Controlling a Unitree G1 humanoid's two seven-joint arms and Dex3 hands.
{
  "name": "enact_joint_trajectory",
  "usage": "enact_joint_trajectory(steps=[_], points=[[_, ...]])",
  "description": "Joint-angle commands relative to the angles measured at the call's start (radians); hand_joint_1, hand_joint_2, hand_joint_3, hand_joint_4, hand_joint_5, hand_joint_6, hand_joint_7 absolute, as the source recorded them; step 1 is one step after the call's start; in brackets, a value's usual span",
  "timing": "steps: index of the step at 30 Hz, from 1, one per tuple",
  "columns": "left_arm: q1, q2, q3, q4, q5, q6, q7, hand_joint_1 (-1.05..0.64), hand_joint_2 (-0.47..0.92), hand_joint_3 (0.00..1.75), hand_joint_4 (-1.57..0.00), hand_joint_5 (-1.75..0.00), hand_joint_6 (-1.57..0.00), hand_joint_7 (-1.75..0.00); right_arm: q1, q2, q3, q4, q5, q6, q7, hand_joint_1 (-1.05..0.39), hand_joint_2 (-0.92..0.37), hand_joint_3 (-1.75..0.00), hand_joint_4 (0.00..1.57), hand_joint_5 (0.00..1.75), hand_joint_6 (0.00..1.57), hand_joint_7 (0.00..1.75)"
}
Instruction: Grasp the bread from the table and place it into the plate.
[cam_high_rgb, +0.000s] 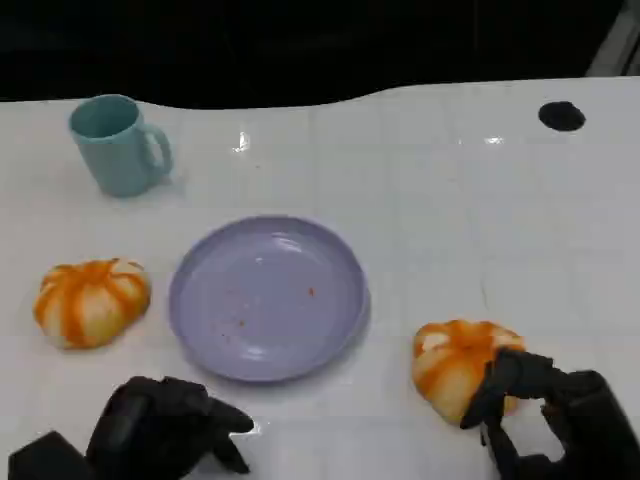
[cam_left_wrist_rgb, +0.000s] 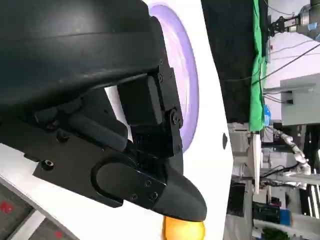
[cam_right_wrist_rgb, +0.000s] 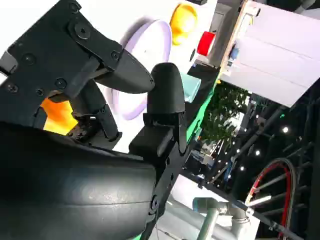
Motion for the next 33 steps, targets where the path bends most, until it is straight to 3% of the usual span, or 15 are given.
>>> enact_joint_trajectory(steps=[1, 27, 30, 33], points=[[-0.007, 0.015, 0.007, 0.005, -0.003, 0.002, 0.008, -1.05, 0.92, 0.04, -1.39, -0.87, -1.57, -0.22, -0.005, -0.008, -0.008, 0.003, 0.009, -0.004, -0.004, -0.17, -0.29, -1.47, 0.89, 1.69, 0.86, 1.35], [-0.013, 0.016, 0.01, 0.017, -0.005, -0.004, 0.005, -1.05, 0.92, 0.04, -1.38, -0.87, -1.57, -0.23, -0.005, -0.006, -0.006, 0.002, 0.014, -0.004, -0.003, -0.17, -0.3, -1.46, 0.87, 1.69, 0.85, 1.34], [-0.016, 0.016, 0.01, 0.021, -0.005, -0.005, 0.006, -1.05, 0.92, 0.04, -1.38, -0.88, -1.57, -0.23, -0.006, -0.007, -0.012, 0.002, 0.003, -0.008, -0.012, -0.17, -0.3, -1.47, 0.87, 1.67, 0.85, 1.34], [-0.019, 0.015, 0.011, 0.026, -0.007, -0.01, 0.002, -1.05, 0.92, 0.04, -1.38, -0.88, -1.57, -0.23, -0.009, -0.01, -0.017, 0.0, -0.003, -0.015, -0.019, -0.15, -0.34, -1.4, 0.83, 1.53, 0.84, 1.23]])
